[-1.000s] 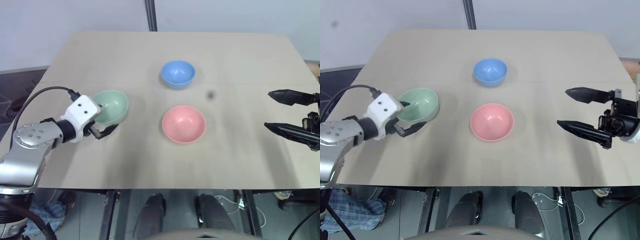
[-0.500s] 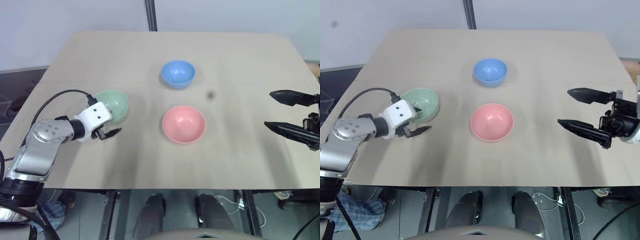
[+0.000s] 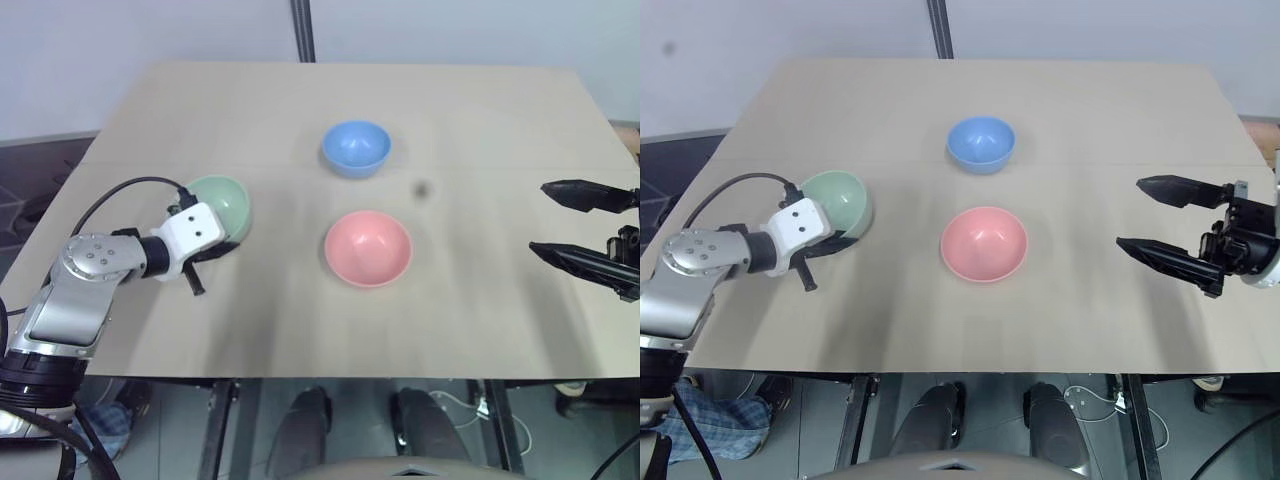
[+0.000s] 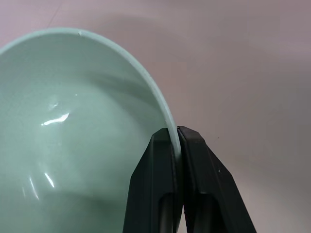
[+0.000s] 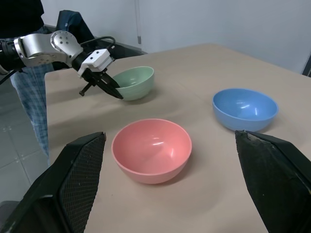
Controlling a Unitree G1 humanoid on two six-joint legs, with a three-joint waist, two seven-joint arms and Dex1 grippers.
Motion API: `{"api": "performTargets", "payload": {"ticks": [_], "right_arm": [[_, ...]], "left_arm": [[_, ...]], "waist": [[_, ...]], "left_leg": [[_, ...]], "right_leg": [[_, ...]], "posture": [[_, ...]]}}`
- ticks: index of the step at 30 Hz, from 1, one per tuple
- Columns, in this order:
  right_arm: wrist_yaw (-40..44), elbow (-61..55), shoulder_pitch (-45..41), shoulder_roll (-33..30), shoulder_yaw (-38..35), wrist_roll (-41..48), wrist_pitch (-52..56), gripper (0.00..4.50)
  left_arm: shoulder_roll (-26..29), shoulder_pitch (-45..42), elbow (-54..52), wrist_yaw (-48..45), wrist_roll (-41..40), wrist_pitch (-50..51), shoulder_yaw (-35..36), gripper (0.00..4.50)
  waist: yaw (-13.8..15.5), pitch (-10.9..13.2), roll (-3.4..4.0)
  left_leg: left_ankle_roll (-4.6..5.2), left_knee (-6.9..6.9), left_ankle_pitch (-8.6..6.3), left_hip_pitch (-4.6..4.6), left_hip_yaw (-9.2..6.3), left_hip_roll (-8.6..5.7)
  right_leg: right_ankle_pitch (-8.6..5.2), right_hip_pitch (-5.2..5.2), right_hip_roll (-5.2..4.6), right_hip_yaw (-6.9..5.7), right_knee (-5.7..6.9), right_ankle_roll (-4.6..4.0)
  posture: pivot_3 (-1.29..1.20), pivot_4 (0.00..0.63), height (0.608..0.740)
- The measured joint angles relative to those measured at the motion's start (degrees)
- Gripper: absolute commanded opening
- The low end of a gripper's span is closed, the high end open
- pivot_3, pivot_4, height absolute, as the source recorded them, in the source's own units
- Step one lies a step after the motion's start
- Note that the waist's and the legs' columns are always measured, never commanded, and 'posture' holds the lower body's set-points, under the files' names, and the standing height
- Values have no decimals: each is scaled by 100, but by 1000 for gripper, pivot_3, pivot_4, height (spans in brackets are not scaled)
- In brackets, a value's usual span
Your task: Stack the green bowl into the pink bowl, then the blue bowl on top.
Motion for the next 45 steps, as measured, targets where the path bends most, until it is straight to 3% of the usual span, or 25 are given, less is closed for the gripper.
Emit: {"api": "performTargets", "payload": {"ticks": [7, 14, 23, 32, 35, 36, 38, 41, 45], "right_arm": [[6, 96, -186, -31, 118, 3, -44, 4500], [23, 249, -378, -33, 407, -23, -179, 4500], [0, 244, -395, -39, 499, -24, -243, 4500], [-4, 242, -260, -41, 477, -22, -246, 4500], [-3, 242, -256, -42, 476, -24, -253, 4500], [-3, 242, -256, -42, 477, -24, -254, 4500], [0, 242, -255, -42, 477, -24, -256, 4500], [3, 243, -256, -45, 477, -25, -259, 4500], [6, 246, -257, -47, 477, -27, -272, 4500]], "left_arm": [[-238, -1705, 141, -792, -47, -453, -510, 33], [-1158, -2962, 793, -1888, 103, -1565, -1658, 33], [-1746, -3568, 1231, -3021, 179, -2390, -2278, 33], [-1677, -3786, 1556, -3497, 180, -3016, -2716, 33], [-1666, -3814, 1563, -3497, 88, -3051, -2750, 1152], [-1665, -3822, 1562, -3497, 68, -3054, -2755, 1319], [-1683, -3828, 1564, -3497, 18, -3057, -2749, 2385], [-1865, -3827, 1608, -3401, 24, -3158, -2665, 3478], [-2007, -3826, 1611, -3224, 27, -3139, -2598, 3478]], "waist": [[36, 2, -3], [-7, 2, -3], [-7, 2, -3], [-14, 4, -3], [-13, 4, -3], [-13, 4, -3], [-13, 4, -3], [-10, 4, -3], [-17, 4, -3]], "left_leg": [[0, 21, 0, -9, -7, -5], [0, 24, 0, -13, -7, -5], [1, 32, 0, -18, -10, -6], [1, 47, 0, -16, -12, -5], [2, 57, 0, -17, -12, -6], [2, 58, 0, -17, -12, -6], [2, 62, 0, -14, -13, -6], [2, 67, 0, -12, -13, -6], [2, 68, 0, -12, -13, -6]], "right_leg": [[3, 6, 0, -7, 2, 5], [3, 3, 3, -6, 3, 5], [3, 2, 4, -6, 3, 6], [3, 2, 6, -5, 21, 6], [2, 3, 5, -5, 30, 6], [2, 3, 5, -5, 33, 6], [2, 3, 6, -5, 42, 6], [2, 3, 7, -5, 49, 7], [2, 3, 8, -4, 51, 7]], "posture": [[0, 150, 740], [0, 150, 740], [0, 150, 740], [0, 150, 740], [0, 150, 740], [0, 150, 740], [0, 150, 740], [0, 150, 740], [0, 150, 740]]}}
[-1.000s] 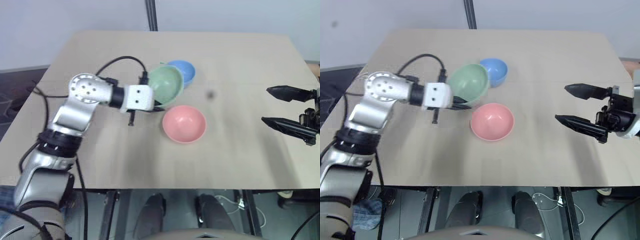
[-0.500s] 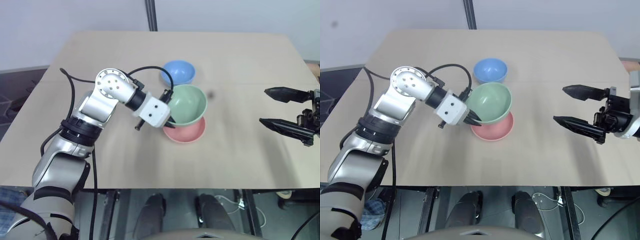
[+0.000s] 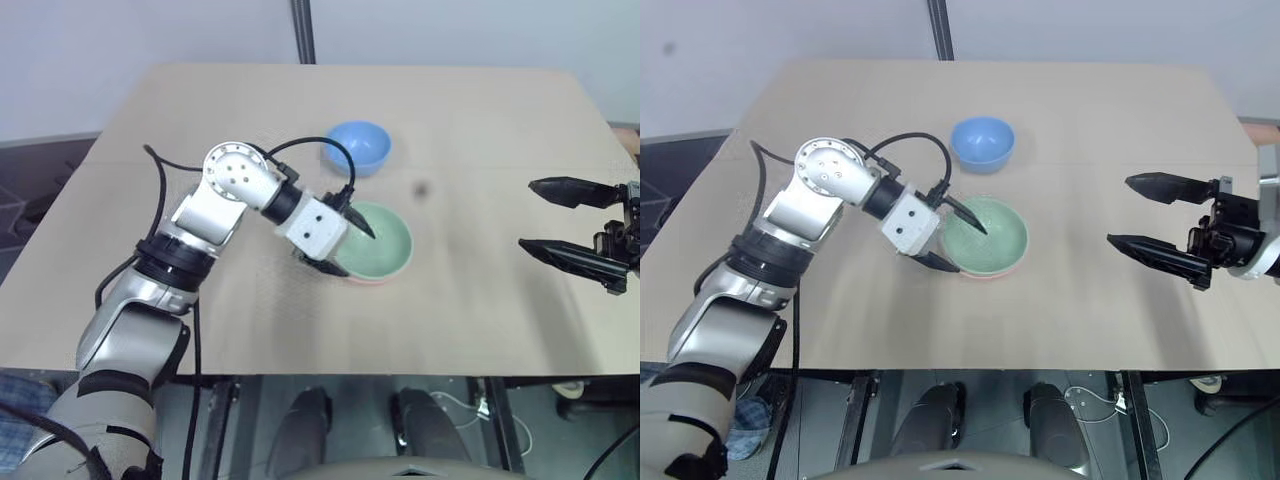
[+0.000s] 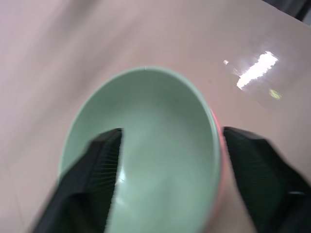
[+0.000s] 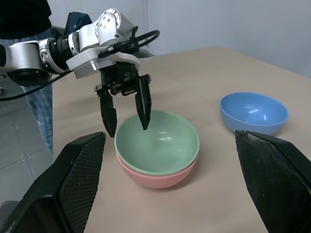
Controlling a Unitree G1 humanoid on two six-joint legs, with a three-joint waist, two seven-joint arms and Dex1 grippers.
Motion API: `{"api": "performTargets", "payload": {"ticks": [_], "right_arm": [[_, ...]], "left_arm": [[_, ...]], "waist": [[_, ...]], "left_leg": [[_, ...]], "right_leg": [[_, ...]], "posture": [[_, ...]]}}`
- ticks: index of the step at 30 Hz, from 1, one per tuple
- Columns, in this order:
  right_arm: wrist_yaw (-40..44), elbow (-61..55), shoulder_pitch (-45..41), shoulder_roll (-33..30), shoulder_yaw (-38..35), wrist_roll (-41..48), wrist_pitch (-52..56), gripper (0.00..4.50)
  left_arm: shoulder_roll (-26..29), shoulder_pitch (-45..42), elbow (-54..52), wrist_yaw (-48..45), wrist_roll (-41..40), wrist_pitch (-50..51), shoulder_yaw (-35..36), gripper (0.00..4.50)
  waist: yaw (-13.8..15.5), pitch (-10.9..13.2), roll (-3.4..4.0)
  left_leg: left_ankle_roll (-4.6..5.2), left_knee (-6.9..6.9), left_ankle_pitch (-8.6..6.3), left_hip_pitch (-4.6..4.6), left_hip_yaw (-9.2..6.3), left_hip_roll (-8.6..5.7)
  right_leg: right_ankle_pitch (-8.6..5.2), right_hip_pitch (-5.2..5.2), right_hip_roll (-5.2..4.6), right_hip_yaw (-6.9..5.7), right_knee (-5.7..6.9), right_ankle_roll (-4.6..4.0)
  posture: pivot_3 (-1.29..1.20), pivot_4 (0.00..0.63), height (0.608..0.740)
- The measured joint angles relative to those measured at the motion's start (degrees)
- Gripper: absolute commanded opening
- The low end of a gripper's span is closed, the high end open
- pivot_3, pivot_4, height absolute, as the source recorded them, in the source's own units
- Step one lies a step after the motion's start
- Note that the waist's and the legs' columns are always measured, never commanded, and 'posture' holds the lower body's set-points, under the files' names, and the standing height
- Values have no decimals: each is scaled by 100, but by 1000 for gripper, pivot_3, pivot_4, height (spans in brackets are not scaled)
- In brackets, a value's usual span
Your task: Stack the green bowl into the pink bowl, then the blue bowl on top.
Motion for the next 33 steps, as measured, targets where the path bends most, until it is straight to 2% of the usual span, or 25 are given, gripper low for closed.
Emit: {"api": "performTargets", "payload": {"ticks": [2, 6, 12, 15, 26, 33], "right_arm": [[1, 0, -3, -4, 0, 0, -8, 4500], [4, -2, -6, -11, 0, 3, -11, 4500], [-8, -4, -2, -11, 2, 1, -21, 4500], [-24, -11, 11, -9, 2, 0, -29, 4500], [-90, -65, 167, -9, -53, 4, -29, 4500], [-164, -142, 222, -8, -52, 3, -34, 4500]], "left_arm": [[-87, -7, 85, 199, 47, 59, 119, 3478], [-146, -385, 942, 811, 485, -85, 245, 3478], [-287, -1319, 3141, 2386, 1690, -771, 293, 3478], [-441, -1574, 3934, 2855, 2064, -1012, 278, 3478], [-588, -1675, 4583, 2898, 2344, -1699, 172, 3478], [-571, -2125, 5284, 4650, 3800, -1951, -499, 3478]], "waist": [[2, 0, 0], [7, 0, -1], [3, 2, -3], [5, 2, -3], [2, 4, -5], [3, 5, -6]], "left_leg": [[0, 0, 0, 1, 0, 0], [0, 5, 0, 3, -2, -1], [0, 4, 0, 0, -3, -5], [1, 2, 0, -4, -3, -7], [1, 3, 0, -5, -4, -8], [1, 3, 0, -5, -6, -12]], "right_leg": [[0, 0, 0, 0, 2, 0], [0, 0, 1, 0, 10, 1], [-1, -2, -1, 0, 9, 2], [-3, -4, -3, 0, 8, 5], [-3, -7, -4, 0, 15, 5], [-4, -7, -6, 0, 15, 7]], "posture": [[0, 150, 740], [0, 150, 740], [0, 150, 740], [0, 150, 740], [0, 150, 740], [0, 150, 740]]}}
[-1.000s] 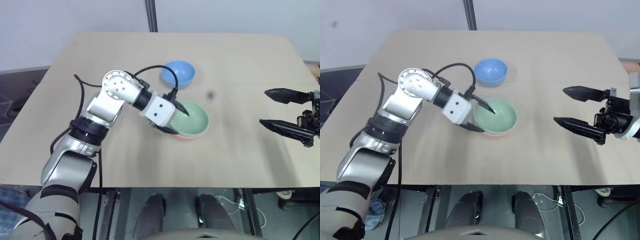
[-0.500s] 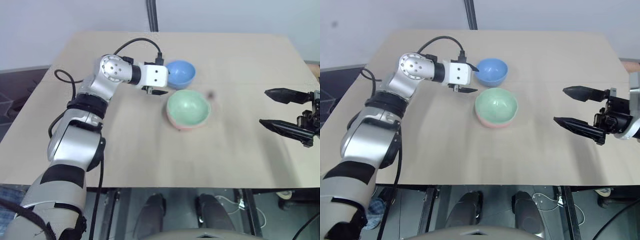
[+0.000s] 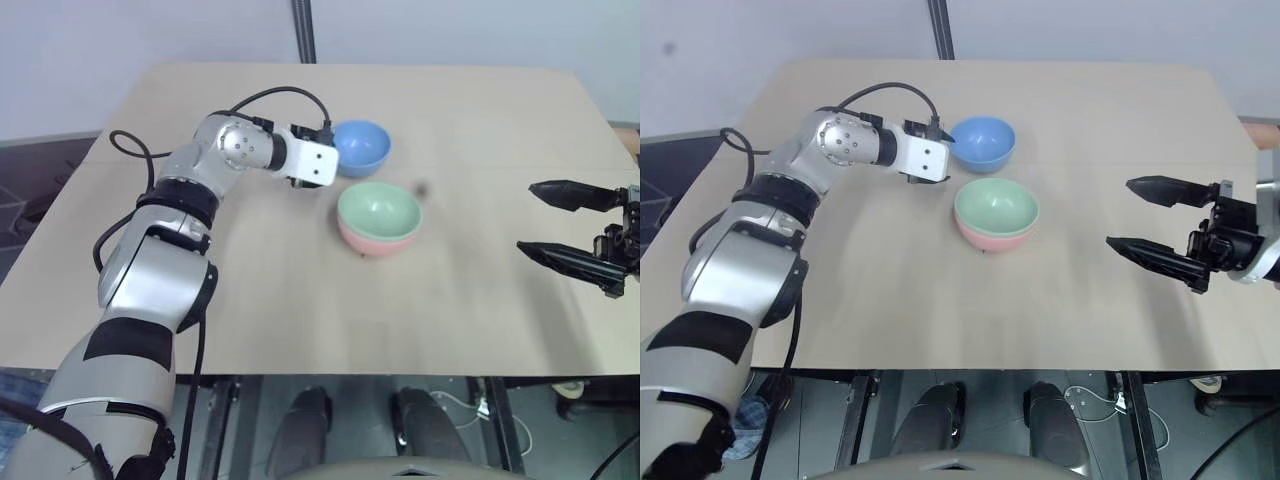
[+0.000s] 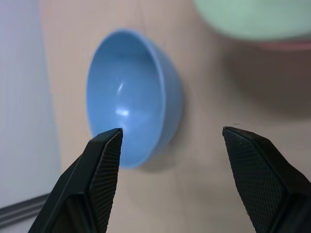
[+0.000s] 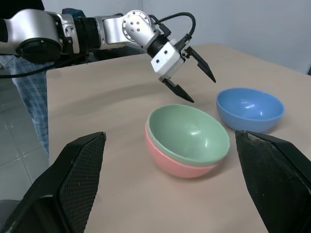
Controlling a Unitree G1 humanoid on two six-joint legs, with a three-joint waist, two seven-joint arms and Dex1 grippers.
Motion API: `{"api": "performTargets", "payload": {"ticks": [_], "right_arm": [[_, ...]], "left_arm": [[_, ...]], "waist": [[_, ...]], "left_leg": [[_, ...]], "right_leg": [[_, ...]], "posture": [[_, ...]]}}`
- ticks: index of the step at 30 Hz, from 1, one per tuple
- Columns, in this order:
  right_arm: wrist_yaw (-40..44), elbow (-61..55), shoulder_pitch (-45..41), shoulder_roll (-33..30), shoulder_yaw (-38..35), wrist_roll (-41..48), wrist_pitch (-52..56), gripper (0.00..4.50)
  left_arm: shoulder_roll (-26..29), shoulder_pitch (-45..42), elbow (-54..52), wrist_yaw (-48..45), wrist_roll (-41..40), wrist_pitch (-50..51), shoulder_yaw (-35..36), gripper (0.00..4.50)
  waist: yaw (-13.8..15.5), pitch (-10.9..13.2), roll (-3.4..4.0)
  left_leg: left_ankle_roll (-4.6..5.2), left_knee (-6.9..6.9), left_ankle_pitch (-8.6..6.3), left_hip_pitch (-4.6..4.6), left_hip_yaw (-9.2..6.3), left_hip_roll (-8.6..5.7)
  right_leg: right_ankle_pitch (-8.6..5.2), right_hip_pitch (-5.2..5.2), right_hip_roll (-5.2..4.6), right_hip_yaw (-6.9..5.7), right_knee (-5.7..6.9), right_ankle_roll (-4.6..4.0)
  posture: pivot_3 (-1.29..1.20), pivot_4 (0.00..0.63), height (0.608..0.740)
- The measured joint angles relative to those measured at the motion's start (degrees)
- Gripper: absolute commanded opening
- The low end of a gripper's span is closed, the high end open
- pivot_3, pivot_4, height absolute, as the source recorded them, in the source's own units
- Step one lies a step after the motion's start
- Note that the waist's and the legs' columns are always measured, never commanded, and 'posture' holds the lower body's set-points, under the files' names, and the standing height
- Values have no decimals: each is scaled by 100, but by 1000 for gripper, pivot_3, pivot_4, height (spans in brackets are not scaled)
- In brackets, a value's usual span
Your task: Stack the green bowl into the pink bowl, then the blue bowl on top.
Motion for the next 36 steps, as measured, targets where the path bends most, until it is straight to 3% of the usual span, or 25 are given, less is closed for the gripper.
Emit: {"api": "performTargets", "payload": {"ticks": [8, 14, 30, 33, 36], "right_arm": [[-101, -37, 20, 0, -6, 1, -46, 4500], [-134, -71, 52, 0, -8, 15, -57, 4500], [-280, -122, 104, 0, -8, 22, -71, 4500], [-297, -122, 102, 0, -7, 22, -76, 4500], [-301, -122, 102, 0, -7, 23, -77, 4500]], "left_arm": [[-273, -106, 684, 1440, 1025, 132, -605, 3478], [-640, -221, 884, 2010, 1190, 328, -667, 3478], [-970, -389, 1207, 2234, 1324, 797, -712, 3478], [-1044, -441, 1244, 2275, 1338, 863, -714, 2606], [-1107, -455, 1253, 2338, 1344, 924, -713, 1146]], "waist": [[17, 3, -6], [16, 5, -8], [7, 5, -9], [9, 6, -9], [10, 6, -10]], "left_leg": [[0, 1, 0, -4, -3, -3], [0, 0, 0, -7, -3, -6], [0, 0, 0, -6, -2, -7], [0, 0, 0, -6, -2, -8], [0, 0, 0, -6, -2, -8]], "right_leg": [[-1, -1, -3, -2, 0, 1], [-3, -2, -7, -2, -1, 5], [-3, -3, -7, -1, 1, 5], [-3, -3, -7, -1, 1, 5], [-3, -3, -8, -1, 1, 6]], "posture": [[0, 150, 740], [0, 150, 740], [0, 150, 740], [0, 150, 740], [0, 150, 740]]}}
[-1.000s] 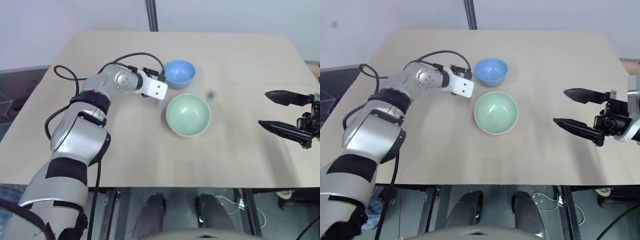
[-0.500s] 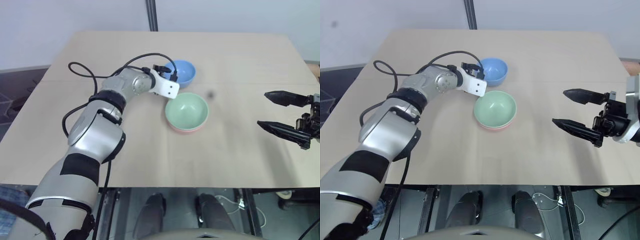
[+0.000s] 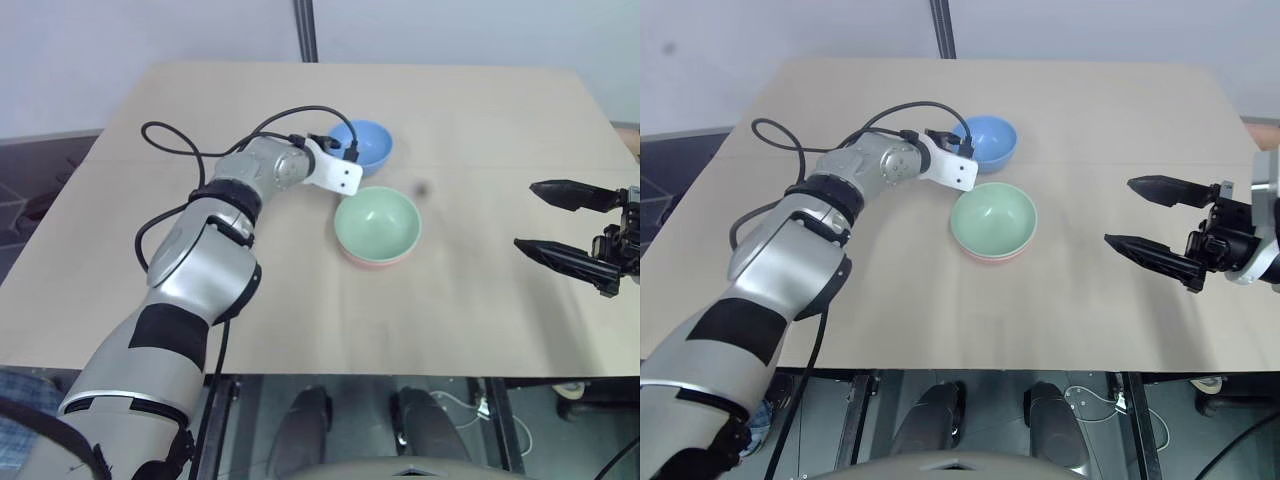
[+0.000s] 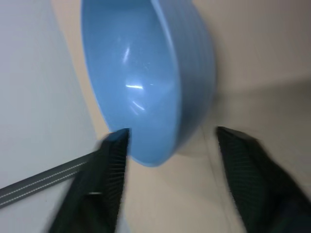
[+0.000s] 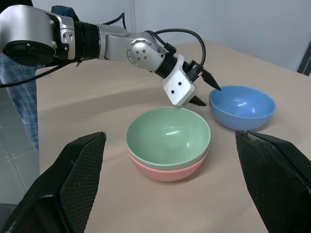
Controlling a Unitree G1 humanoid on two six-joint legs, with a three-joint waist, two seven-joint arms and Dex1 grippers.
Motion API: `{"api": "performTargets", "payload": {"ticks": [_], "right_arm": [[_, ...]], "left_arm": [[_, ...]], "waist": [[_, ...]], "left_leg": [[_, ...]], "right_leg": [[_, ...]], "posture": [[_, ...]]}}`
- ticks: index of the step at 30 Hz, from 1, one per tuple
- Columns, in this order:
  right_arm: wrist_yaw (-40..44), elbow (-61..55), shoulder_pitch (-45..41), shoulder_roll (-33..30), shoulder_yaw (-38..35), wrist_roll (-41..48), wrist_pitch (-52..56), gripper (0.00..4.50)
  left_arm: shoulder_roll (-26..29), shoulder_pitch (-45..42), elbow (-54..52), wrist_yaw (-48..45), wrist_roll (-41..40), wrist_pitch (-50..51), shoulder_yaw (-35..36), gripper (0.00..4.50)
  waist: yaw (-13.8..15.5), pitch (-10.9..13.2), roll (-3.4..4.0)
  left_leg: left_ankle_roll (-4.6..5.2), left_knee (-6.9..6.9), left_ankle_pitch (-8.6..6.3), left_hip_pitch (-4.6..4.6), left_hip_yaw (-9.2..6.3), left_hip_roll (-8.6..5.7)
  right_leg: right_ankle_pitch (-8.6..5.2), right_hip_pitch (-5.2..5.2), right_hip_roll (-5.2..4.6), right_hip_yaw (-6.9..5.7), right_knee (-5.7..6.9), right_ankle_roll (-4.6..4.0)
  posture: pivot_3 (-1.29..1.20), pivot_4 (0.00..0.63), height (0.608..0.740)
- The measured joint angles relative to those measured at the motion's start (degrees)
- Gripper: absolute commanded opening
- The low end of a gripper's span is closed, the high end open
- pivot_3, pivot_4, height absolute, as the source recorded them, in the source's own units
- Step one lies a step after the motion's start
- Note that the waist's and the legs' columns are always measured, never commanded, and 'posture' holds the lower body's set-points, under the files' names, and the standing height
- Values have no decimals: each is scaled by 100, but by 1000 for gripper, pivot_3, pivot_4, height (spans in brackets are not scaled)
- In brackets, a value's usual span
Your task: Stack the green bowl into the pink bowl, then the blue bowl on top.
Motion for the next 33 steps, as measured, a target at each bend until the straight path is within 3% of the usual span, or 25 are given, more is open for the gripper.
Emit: {"api": "performTargets", "payload": {"ticks": [2, 3, 17, 21, 26, 30, 33], "right_arm": [[0, 0, 0, 0, 0, 0, -2, 4500], [0, 0, 0, 0, 0, 0, -5, 4500], [0, -1, 61, 0, -3, -8, -45, 4500], [8, -3, 94, -1, -9, -11, -47, 4500], [47, 1, 128, -1, -29, -30, -87, 4500], [90, 11, 128, -1, -30, -40, -107, 4500], [126, 15, 122, -1, -31, -43, -113, 4500]], "left_arm": [[-43, 0, 12, 24, 40, 6, -10, 196], [-76, 1, 51, 30, 58, 11, -15, 66], [-16, -96, 83, -87, 14, -276, 83, 66], [293, -290, -190, -1407, -777, -1237, 624, 66], [783, -26, -1055, -4448, -2531, -2449, 1233, 66], [1251, 523, -2053, -6480, -3768, -2328, 1337, 66], [1586, 765, -2828, -7100, -4449, -2024, 1214, 66]], "waist": [[-2, 0, 0], [-5, 1, -1], [-1, 5, -9], [-4, 6, -9], [-24, 6, -6], [-32, 6, -5], [-25, 6, -5]], "left_leg": [[0, 0, 0, 0, 0, 0], [0, 0, 0, 0, 1, 0], [0, 0, 0, -3, 1, 0], [-1, -1, 1, -6, 3, 0], [-1, -2, 1, 4, 11, 2], [-1, 1, 1, 7, 10, 6], [0, 4, 1, 5, 8, 6]], "right_leg": [[0, 0, 0, 0, 0, 0], [0, -1, 0, 0, 1, 0], [0, -4, -1, 0, 3, 0], [0, -8, -2, 0, 1, 0], [-1, -6, -2, 6, 10, -1], [-1, -5, 2, 9, 16, -2], [0, -4, 2, 8, 13, -1]], "posture": [[0, 150, 740], [0, 150, 740], [0, 150, 740], [0, 150, 740], [0, 150, 740], [0, 150, 740], [0, 150, 740]]}}
